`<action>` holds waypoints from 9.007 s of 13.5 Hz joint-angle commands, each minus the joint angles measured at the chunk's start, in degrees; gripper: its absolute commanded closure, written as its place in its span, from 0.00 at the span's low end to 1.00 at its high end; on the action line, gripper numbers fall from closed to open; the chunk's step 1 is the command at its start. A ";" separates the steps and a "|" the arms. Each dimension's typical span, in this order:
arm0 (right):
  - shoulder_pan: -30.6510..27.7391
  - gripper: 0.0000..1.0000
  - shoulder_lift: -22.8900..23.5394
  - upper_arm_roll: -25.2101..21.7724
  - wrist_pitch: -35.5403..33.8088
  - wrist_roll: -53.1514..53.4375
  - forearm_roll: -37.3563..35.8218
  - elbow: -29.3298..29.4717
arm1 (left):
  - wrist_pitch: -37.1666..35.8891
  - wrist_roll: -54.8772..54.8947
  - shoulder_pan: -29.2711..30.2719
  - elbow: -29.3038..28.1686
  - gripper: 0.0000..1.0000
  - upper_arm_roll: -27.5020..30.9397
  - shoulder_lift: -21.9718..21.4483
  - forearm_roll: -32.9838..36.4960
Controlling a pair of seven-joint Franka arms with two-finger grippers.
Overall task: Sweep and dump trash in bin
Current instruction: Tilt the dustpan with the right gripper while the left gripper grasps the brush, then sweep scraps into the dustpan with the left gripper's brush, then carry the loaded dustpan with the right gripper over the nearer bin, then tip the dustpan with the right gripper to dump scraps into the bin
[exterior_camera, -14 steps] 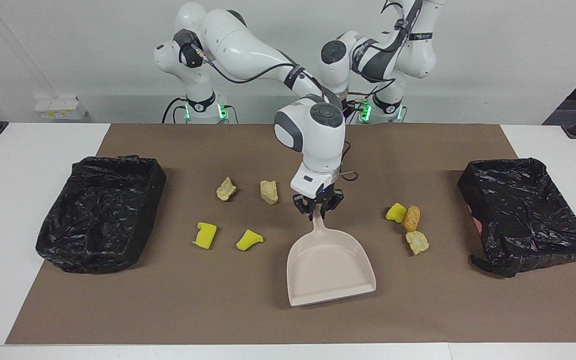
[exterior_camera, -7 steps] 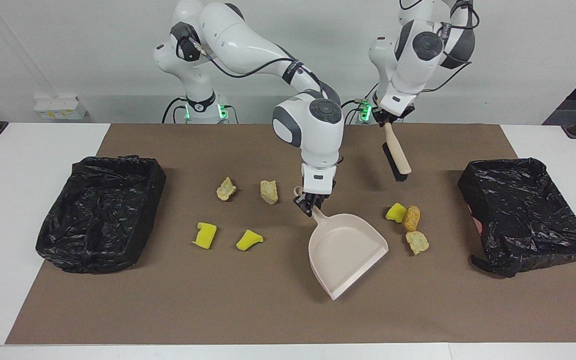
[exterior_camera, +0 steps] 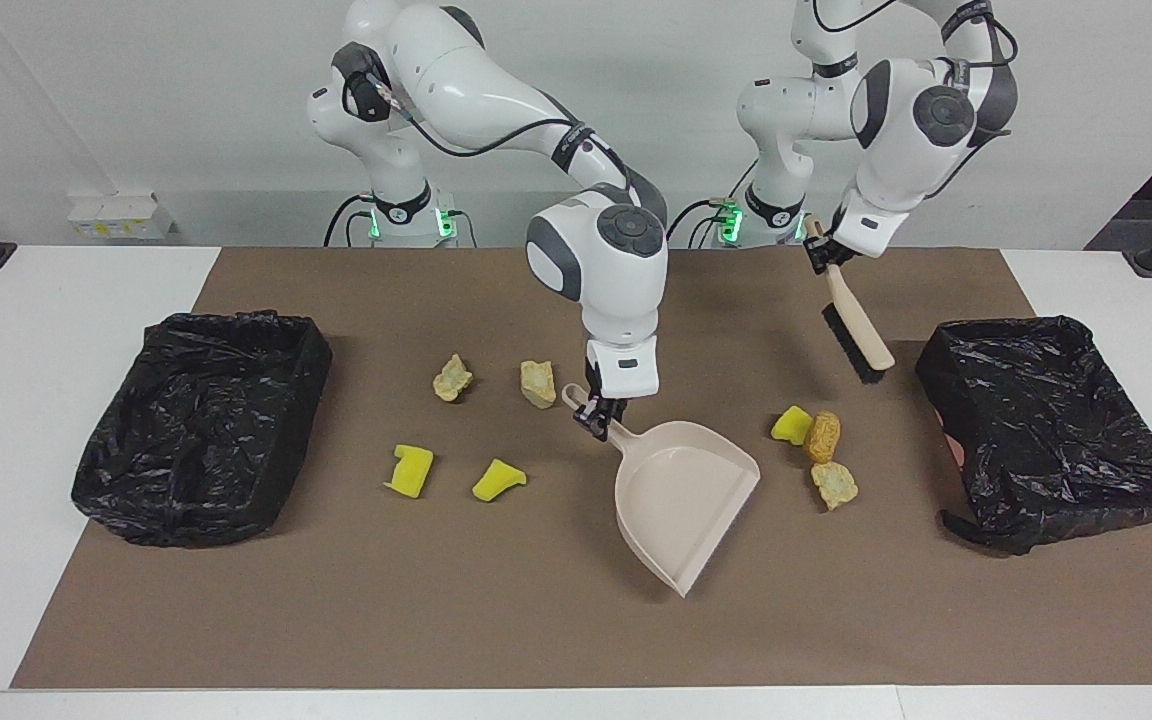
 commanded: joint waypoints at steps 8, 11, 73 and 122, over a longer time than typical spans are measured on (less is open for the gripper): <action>-3.05 1.00 -3.06 0.50 0.03 -25.87 0.37 -5.65 | 14.14 -6.99 -8.62 0.37 1.00 -0.80 8.02 -6.22; -2.88 1.00 -3.15 0.50 0.64 -25.97 0.46 -6.44 | 18.27 -6.82 -12.05 1.07 1.00 -0.89 11.18 -6.23; -25.71 1.00 -22.56 0.59 -4.18 -43.00 10.22 -14.53 | 21.44 -28.44 -42.21 -11.31 1.00 -0.18 1.52 -1.48; -31.98 1.00 -32.06 0.50 -5.06 -41.35 -56.84 -26.05 | -11.42 14.98 1.30 35.44 0.00 0.87 6.27 1.42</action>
